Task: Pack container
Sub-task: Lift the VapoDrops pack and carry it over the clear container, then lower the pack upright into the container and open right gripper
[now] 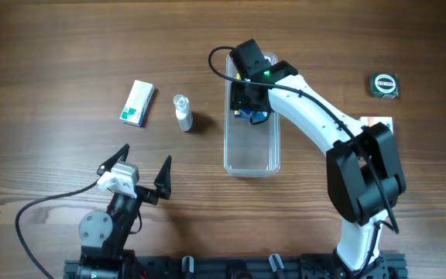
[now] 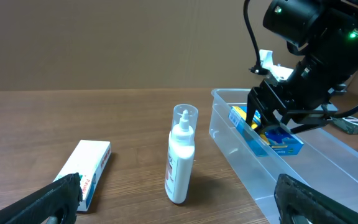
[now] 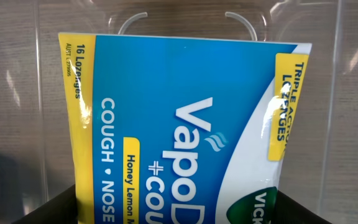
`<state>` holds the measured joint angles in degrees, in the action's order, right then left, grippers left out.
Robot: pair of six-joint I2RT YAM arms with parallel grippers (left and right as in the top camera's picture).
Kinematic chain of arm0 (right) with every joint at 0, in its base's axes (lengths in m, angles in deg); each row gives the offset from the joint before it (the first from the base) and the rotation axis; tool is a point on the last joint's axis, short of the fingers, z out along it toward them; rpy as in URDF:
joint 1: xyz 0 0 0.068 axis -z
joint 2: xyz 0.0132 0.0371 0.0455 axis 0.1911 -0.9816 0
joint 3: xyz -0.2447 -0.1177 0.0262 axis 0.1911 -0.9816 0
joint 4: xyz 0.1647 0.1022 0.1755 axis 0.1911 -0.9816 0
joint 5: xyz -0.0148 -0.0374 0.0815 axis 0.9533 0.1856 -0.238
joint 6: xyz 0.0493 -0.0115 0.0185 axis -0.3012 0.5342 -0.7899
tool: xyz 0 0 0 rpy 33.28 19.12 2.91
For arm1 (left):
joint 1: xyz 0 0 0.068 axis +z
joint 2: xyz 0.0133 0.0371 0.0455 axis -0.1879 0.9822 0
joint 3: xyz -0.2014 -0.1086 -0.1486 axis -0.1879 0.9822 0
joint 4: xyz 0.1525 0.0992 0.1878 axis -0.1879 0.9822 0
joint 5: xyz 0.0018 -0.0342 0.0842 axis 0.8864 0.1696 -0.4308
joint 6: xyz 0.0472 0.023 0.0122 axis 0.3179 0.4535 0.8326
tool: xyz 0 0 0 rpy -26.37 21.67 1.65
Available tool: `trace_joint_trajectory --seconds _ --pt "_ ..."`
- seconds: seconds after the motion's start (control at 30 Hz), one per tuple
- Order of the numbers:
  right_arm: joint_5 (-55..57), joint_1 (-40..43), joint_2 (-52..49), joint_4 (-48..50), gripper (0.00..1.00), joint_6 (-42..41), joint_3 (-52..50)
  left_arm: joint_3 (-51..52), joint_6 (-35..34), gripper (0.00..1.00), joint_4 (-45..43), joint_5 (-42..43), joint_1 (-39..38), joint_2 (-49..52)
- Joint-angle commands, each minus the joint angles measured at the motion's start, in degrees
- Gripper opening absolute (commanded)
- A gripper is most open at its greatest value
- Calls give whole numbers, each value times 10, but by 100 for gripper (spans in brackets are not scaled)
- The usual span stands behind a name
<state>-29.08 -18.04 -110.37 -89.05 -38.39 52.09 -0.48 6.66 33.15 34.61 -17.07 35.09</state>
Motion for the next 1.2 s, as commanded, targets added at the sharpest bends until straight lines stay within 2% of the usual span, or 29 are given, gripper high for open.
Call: trace_joint_trajectory --seconds 0.0,0.13,0.53,0.73,0.83,1.0,1.03,1.17 --pt "12 0 -8 10 74 -10 1 3 9 100 2 7 4 -3" --pt "12 0 -8 19 80 -2 1 3 9 100 2 7 4 -3" --pt "44 3 -8 21 86 5 1 3 9 100 2 7 4 -3" --pt "37 3 10 -60 85 9 17 3 9 100 2 7 4 -3" --pt "-10 2 22 -113 68 35 27 3 9 100 2 7 4 -3" --pt "-17 2 23 -151 53 37 27 3 9 100 2 7 4 -3" --pt "-48 2 23 -161 40 60 27 3 9 100 2 7 4 -3" --pt "-65 2 23 -173 22 65 25 3 9 100 2 7 4 -3"
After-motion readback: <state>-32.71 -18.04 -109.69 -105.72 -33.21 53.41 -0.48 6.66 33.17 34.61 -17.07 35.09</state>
